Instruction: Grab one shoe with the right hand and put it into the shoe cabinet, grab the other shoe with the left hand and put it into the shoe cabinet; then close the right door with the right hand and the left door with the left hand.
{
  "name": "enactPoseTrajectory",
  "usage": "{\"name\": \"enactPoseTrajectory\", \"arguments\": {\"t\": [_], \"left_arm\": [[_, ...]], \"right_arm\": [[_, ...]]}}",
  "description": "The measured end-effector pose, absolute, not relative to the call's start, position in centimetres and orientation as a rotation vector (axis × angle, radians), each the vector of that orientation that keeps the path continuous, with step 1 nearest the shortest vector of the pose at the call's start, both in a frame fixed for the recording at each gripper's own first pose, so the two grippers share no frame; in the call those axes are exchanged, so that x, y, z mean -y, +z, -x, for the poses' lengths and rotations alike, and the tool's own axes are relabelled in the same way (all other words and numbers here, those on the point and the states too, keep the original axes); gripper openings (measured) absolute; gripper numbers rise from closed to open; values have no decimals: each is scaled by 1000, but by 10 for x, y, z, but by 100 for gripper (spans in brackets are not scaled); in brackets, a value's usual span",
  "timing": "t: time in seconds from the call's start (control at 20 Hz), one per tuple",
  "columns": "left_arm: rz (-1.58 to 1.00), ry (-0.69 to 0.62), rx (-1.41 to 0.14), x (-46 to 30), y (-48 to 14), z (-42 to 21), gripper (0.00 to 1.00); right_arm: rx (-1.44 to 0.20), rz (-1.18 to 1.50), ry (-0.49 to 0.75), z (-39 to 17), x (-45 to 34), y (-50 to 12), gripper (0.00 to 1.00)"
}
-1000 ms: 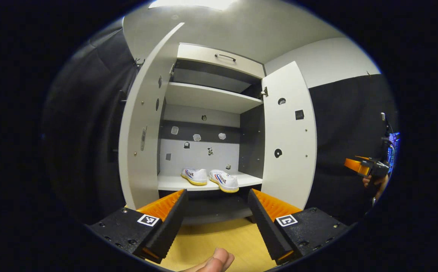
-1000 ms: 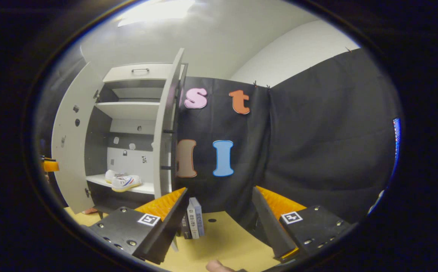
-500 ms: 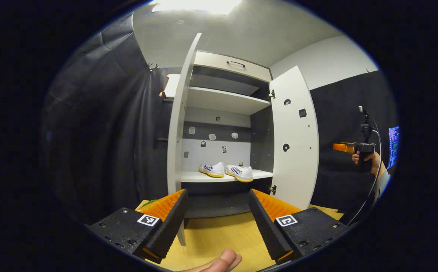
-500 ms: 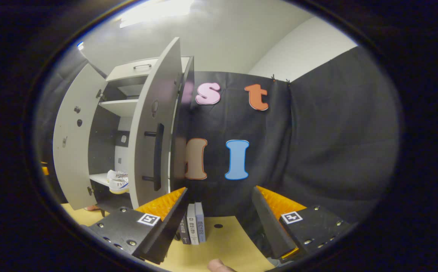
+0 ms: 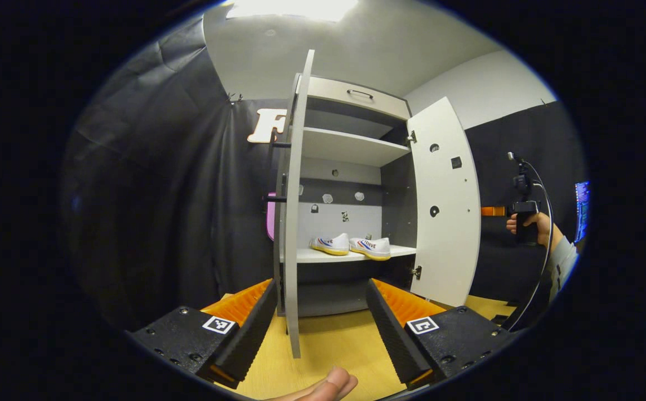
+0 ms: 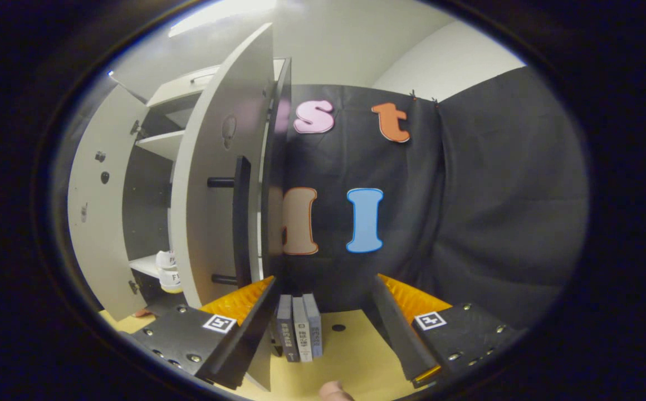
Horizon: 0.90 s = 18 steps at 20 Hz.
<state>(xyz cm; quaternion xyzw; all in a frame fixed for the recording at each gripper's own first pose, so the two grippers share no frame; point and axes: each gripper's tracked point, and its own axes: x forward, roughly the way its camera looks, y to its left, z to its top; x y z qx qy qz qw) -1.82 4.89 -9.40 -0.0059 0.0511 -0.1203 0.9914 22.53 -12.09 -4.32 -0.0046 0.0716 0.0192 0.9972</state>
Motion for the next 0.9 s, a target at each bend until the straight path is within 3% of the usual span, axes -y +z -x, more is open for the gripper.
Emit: {"name": "enactPoseTrajectory", "arguments": {"t": [0.05,0.1,0.15,0.5,0.9], "left_arm": [[14,-233,-108,-54,-96,17,96],[16,-224,-112,-59,-99,17,93],[21,-216,-112,-64,-99,18,99],[51,-194,-98,-70,-92,24,93],[36,-175,-112,-72,-99,13,96]], "right_arm": [[-137,19,25,-223,121,-43,100],[-132,29,23,-226,117,-43,92],[-133,25,25,-223,113,-41,93],[-143,13,113,-215,64,-41,93],[-126,-20,210,-221,-24,-45,93]]}}
